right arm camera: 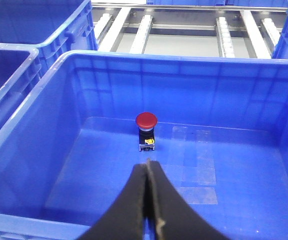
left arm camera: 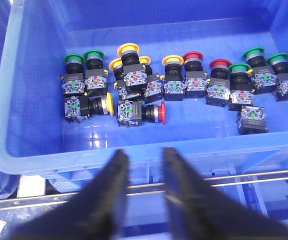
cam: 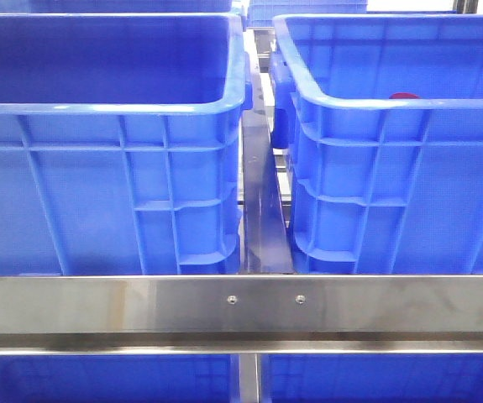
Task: Pick red and yellow buttons and place in box
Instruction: 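Lower the open left gripper toward a yellow-capped button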
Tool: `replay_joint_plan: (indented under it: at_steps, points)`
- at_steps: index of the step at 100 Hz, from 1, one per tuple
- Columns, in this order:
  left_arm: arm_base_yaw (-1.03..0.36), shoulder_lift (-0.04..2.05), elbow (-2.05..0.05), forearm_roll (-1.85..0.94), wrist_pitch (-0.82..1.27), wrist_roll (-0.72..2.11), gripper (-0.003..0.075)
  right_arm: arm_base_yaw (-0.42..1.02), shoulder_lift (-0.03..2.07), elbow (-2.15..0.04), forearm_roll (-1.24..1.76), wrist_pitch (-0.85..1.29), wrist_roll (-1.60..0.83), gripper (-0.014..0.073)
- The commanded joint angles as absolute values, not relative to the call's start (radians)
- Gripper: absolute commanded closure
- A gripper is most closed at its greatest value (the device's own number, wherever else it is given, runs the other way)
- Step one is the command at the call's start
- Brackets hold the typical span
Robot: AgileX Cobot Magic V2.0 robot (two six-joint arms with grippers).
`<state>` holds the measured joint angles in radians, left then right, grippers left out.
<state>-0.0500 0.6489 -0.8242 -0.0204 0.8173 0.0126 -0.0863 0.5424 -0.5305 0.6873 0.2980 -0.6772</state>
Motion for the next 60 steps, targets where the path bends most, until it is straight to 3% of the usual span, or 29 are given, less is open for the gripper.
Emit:
replay_joint_plan:
  at_steps: [1, 8, 15, 38, 60]
  points:
    - [-0.048, 0.659, -0.851, -0.032, 0.753, 0.014, 0.0338, -0.091, 0.541, -0.557, 0.705, 0.256, -0.679, 0.0661]
    - [-0.048, 0.669, -0.851, -0.034, 0.743, 0.014, 0.0239, -0.091, 0.541, -0.557, 0.705, 0.259, -0.679, 0.0661]
    - [-0.048, 0.689, -0.851, -0.034, 0.736, 0.014, 0.0188, -0.091, 0.541, -0.557, 0.705, 0.262, -0.679, 0.0661]
    - [-0.048, 0.818, -0.916, -0.063, 0.721, 0.014, 0.0183, -0.091, 0.541, -0.557, 0.705, 0.264, -0.679, 0.0661]
    - [-0.048, 1.072, -1.063, -0.080, 0.721, 0.014, 0.0183, -0.091, 0.541, -0.557, 0.705, 0.266, -0.679, 0.0661]
